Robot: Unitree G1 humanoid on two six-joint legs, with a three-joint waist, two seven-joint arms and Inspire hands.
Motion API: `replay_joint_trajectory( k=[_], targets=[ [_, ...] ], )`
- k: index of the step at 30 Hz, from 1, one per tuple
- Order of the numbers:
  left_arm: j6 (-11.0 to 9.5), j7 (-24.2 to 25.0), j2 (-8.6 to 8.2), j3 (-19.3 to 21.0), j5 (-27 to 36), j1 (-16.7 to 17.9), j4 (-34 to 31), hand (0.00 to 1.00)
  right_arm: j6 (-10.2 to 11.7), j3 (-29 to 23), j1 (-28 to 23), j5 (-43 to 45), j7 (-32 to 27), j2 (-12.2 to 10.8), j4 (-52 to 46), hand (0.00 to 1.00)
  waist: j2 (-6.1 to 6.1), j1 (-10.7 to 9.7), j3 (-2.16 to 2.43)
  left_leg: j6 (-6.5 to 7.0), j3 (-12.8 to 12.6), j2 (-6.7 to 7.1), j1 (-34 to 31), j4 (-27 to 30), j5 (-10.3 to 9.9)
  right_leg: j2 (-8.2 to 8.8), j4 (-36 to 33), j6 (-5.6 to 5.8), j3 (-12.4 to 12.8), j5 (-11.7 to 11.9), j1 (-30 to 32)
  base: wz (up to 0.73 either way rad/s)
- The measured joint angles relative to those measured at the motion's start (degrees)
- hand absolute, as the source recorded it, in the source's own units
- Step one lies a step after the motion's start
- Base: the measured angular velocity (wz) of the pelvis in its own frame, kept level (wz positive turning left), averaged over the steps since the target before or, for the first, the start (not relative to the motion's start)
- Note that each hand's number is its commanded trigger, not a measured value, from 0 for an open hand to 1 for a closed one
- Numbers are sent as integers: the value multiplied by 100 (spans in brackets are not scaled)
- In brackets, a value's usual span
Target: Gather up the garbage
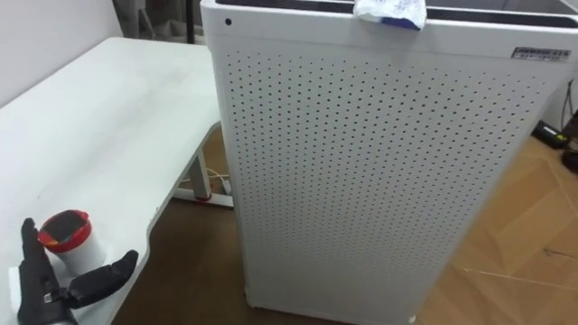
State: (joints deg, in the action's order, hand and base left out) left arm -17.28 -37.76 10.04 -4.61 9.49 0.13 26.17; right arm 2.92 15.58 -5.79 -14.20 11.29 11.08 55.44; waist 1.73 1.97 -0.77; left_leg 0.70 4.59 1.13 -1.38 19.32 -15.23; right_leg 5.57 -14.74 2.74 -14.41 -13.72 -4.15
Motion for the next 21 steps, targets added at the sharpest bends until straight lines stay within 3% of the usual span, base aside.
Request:
replay_joint_trajectory(
  k=[12,13,15,16,18,19,21],
  targets=[
    [192,-35,22,58,12,-69,78,0,-167,-71,-13,130,19,9,-150,100,1,-38,32,0,-47,-34,70,-17,2,1,-7,-2,12,1,-28,-1],
    [204,-34,21,58,36,-70,89,6,-174,-71,-54,130,17,15,-205,100,8,-40,36,0,-47,-33,114,-32,2,5,-3,-2,7,1,-67,0],
    [231,-34,23,61,111,-95,91,33,-176,-72,-87,130,17,17,-254,100,25,-40,54,3,-48,-34,147,-46,4,7,-3,-2,6,1,-82,0],
    [252,-35,24,64,128,-123,123,53,-177,-73,-100,129,20,21,-261,100,37,-36,60,4,-51,-35,165,-49,6,9,-4,-2,3,1,-84,0],
    [250,-38,23,93,234,-189,160,68,-182,-77,-104,129,21,28,-261,100,39,-29,68,7,-56,-34,171,-46,8,11,-13,-2,4,1,-85,0],
    [250,-41,23,178,268,-230,219,100,-183,-95,-104,130,22,30,-261,100,33,-28,72,7,-58,-34,170,-46,13,13,-21,-1,2,1,-84,0],
    [225,-52,59,351,437,-261,303,100,-186,-98,-105,126,21,37,-248,100,11,-28,81,7,-60,-32,167,-75,13,12,-38,-2,-5,2,-84,0]
  ],
)
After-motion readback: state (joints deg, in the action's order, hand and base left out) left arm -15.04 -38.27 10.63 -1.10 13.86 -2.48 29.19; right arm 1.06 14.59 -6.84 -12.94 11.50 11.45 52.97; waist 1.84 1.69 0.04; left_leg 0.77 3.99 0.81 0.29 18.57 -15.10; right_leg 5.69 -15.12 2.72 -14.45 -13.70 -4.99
